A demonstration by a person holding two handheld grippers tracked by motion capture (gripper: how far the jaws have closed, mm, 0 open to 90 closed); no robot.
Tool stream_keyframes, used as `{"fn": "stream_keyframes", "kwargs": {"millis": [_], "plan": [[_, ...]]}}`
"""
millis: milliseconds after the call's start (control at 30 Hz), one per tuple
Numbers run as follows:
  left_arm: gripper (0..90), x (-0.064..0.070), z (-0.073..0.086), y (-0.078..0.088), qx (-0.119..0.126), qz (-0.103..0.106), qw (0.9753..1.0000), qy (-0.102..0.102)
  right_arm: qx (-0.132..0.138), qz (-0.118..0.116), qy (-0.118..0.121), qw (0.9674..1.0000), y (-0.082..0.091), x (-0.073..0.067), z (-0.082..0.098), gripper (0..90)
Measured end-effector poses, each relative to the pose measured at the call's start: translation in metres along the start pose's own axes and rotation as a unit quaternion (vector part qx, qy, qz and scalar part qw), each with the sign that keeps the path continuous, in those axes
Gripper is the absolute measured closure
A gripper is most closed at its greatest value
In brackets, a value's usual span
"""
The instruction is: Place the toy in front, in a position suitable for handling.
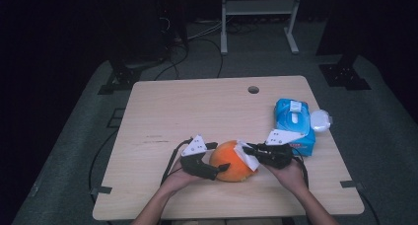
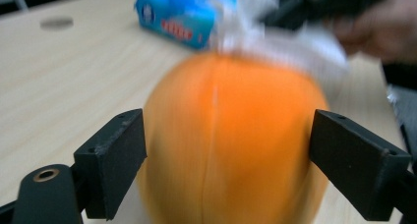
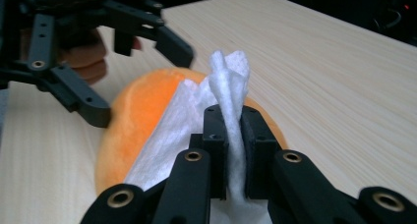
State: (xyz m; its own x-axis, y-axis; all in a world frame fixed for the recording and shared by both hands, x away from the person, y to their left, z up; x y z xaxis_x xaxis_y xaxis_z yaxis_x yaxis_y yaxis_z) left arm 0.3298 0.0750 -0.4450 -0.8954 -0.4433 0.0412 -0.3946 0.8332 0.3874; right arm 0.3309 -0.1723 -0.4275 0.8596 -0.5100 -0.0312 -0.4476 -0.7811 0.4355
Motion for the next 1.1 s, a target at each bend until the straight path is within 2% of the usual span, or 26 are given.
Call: {"fn": "stream_keyframes", "kwargs": {"millis": [100,167,267,367,500,600,633,667,733,767,867,933,1033,1100], "plan": [[22.3,0.001,0.004,-0.001,-0.015,0.008,0.9999,-0.001,0.007,-0.007,0.017,0.9998,-0.006,-0.012,-0.006,81.5],[29.3,-0.003,0.007,0.0,-0.023,0.014,0.9996,0.011,0.006,-0.007,0.022,0.9997,-0.007,-0.013,-0.006,81.4],[32.8,-0.005,0.01,0.001,-0.031,0.012,0.9994,0.009,0.009,-0.015,-0.001,0.9998,-0.005,-0.005,-0.002,81.3],[32.9,-0.01,0.014,0.004,-0.029,0.009,0.9992,0.027,-0.001,-0.004,-0.017,0.9998,0.002,0.007,0.008,81.4],[32.5,-0.014,0.016,0.005,-0.027,0.003,0.9988,0.04,-0.005,-0.015,-0.023,0.9996,0.008,0.006,0.013,81.5],[32.4,-0.016,0.017,0.005,-0.026,0.003,0.9987,0.045,0.007,-0.047,-0.005,0.9989,0.006,-0.008,0.006,81.2],[32.4,-0.017,0.018,0.005,-0.025,0.003,0.9986,0.047,0.012,-0.071,0.005,0.9974,0.005,-0.014,0.003,81.2],[32.4,-0.017,0.018,0.005,-0.024,0.003,0.9984,0.051,0.01,-0.082,0.013,0.9965,0.003,-0.019,0.001,81.2],[32.7,-0.018,0.019,0.005,-0.022,0.007,0.9984,0.052,0.004,-0.081,0.029,0.9963,0.0,-0.024,-0.001,81.3],[32.9,-0.018,0.019,0.006,-0.021,0.009,0.9985,0.05,0.004,-0.079,0.028,0.9965,0.0,-0.023,0.0,81.3],[33.3,-0.017,0.02,0.006,-0.022,0.011,0.9987,0.044,0.008,-0.053,-0.004,0.9986,0.003,-0.008,0.004,81.3],[33.3,-0.017,0.02,0.006,-0.022,0.01,0.9986,0.046,-0.002,-0.029,-0.03,0.9991,0.006,0.007,0.01,81.3],[33.2,-0.017,0.02,0.006,-0.021,0.01,0.9986,0.047,-0.008,-0.034,-0.047,0.9983,0.007,0.016,0.017,81.3],[33.1,-0.017,0.02,0.006,-0.022,0.008,0.9986,0.048,-0.006,-0.044,-0.041,0.9982,0.008,0.012,0.016,81.4]]}}
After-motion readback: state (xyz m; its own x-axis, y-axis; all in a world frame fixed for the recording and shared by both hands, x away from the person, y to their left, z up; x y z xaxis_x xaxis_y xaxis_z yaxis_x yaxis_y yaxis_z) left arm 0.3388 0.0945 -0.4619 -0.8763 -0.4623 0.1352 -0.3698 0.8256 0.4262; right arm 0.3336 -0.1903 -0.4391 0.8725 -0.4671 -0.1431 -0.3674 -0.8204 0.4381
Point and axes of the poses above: each handheld gripper's, and its own axes: y roughly backward along the jaws, z roughly out of its underside, x roughly to its right, the point moved 2 cm from there along -y, roughly forward along the jaws, and after that the axes turned 1 degree about -z, right-handed, at the moved point
